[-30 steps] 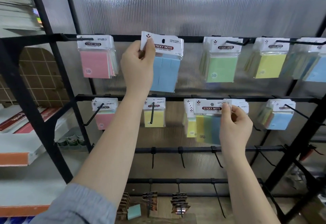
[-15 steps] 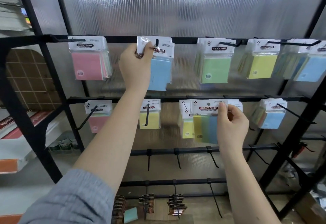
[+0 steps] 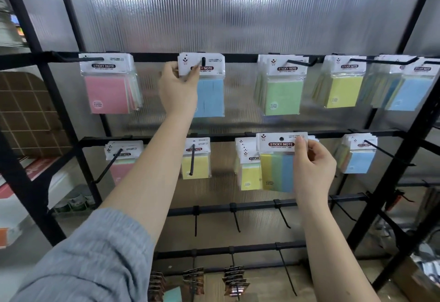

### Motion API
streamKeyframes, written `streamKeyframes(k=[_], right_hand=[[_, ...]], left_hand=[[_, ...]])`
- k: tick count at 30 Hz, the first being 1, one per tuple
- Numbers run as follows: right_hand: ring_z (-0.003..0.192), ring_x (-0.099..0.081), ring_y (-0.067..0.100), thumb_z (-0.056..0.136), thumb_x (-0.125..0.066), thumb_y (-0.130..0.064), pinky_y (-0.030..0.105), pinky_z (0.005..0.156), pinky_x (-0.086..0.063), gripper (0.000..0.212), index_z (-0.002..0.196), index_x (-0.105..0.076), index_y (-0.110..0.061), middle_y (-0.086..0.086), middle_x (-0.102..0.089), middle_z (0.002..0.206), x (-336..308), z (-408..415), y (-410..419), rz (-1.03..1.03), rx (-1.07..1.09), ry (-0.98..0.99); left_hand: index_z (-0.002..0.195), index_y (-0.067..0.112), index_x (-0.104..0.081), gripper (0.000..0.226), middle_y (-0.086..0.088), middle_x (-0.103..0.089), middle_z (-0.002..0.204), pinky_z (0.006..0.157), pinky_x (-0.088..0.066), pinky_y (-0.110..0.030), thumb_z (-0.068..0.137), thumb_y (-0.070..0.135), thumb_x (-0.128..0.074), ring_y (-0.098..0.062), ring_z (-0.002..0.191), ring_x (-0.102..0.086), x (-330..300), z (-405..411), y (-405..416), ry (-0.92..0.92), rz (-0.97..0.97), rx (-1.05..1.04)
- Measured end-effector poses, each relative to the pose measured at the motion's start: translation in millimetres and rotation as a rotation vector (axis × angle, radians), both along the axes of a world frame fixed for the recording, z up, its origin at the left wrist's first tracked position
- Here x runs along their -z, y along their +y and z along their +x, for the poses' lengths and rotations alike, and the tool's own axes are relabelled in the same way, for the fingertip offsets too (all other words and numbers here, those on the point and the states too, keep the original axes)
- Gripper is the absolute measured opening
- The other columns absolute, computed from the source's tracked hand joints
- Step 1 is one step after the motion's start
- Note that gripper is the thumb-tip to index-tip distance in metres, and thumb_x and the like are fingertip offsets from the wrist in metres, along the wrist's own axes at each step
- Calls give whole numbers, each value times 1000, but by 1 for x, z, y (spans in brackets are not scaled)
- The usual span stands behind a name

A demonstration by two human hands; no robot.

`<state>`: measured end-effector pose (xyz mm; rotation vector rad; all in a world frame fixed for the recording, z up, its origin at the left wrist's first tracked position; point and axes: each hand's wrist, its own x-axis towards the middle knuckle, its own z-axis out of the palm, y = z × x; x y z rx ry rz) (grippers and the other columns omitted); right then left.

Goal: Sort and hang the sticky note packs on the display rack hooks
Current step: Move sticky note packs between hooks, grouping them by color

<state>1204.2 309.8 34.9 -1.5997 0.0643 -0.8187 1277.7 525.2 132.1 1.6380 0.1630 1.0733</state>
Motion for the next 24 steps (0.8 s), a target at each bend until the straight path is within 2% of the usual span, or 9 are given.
streamKeyframes(k=[5, 8, 10, 14, 16, 18, 20, 22, 24], right_hand=[[50, -33, 2, 96, -53, -27, 13, 49, -27, 35, 65, -49, -11, -8, -39, 56, 1, 2, -3, 27, 19, 9], [49, -35, 1, 96, -53, -27, 12, 48, -28, 34, 64, -51, -14, -10, -41, 56, 1, 1, -4, 36, 33, 8], [49, -38, -1, 96, -52, -28, 10, 49, -30, 32, 67, -56, -15, -9, -45, 58, 0, 1, -5, 38, 51, 12], [54, -34, 4, 96, -52, -28, 14, 50, -28, 36, 74, -57, 0, 2, -45, 63, -1, 0, -6, 19, 105, 9], [53, -32, 4, 96, -52, -27, 14, 48, -27, 38, 74, -56, 3, 3, -43, 62, -1, -1, -6, 20, 127, 2], [51, -33, 2, 96, -52, -27, 13, 47, -28, 36, 74, -57, 0, -1, -43, 60, -1, -3, -6, 33, 145, -2], [48, -37, -1, 96, -53, -25, 10, 47, -29, 31, 72, -59, -7, -6, -45, 58, -3, -6, -7, 61, 168, -9], [49, -38, 0, 96, -54, -25, 11, 47, -29, 30, 68, -57, -13, -6, -45, 58, -3, -9, -10, 91, 192, -20], [51, -38, 1, 96, -54, -26, 12, 48, -29, 30, 67, -56, -16, -5, -46, 59, -2, -12, -14, 124, 222, -30]], left_hand=[[113, 10, -53, 29, 2, -55, 105, 63, -37, -9, 94, 33, -54, -9, 89, -51, 38, -18, 2, 66, -68, -9], [118, 10, -53, 27, -2, -58, 110, 79, -43, -28, 100, 23, -37, -20, 97, -56, 69, -30, 1, 200, -108, 50], [117, 12, -54, 29, -1, -58, 110, 84, -44, -33, 101, 18, -31, -22, 104, -57, 86, -36, -1, 297, -112, 79], [120, 14, -54, 31, -3, -58, 118, 77, -41, -29, 102, 19, -30, -20, 106, -55, 101, -38, -8, 451, 14, 145], [119, 16, -54, 30, -3, -58, 118, 80, -43, -32, 102, 20, -29, -19, 107, -54, 101, -37, -12, 487, 78, 195], [117, 17, -54, 30, 0, -59, 112, 79, -44, -30, 102, 21, -28, -15, 97, -54, 98, -34, -17, 515, 154, 236], [118, 18, -54, 31, 4, -58, 103, 66, -43, -22, 103, 22, -27, -8, 81, -52, 96, -32, -22, 544, 253, 255], [120, 17, -53, 31, 1, -59, 109, 67, -41, -23, 102, 22, -28, -15, 86, -55, 96, -29, -25, 562, 342, 288], [120, 17, -54, 31, -4, -60, 114, 76, -43, -33, 102, 23, -29, -28, 98, -58, 95, -25, -28, 578, 412, 321]])
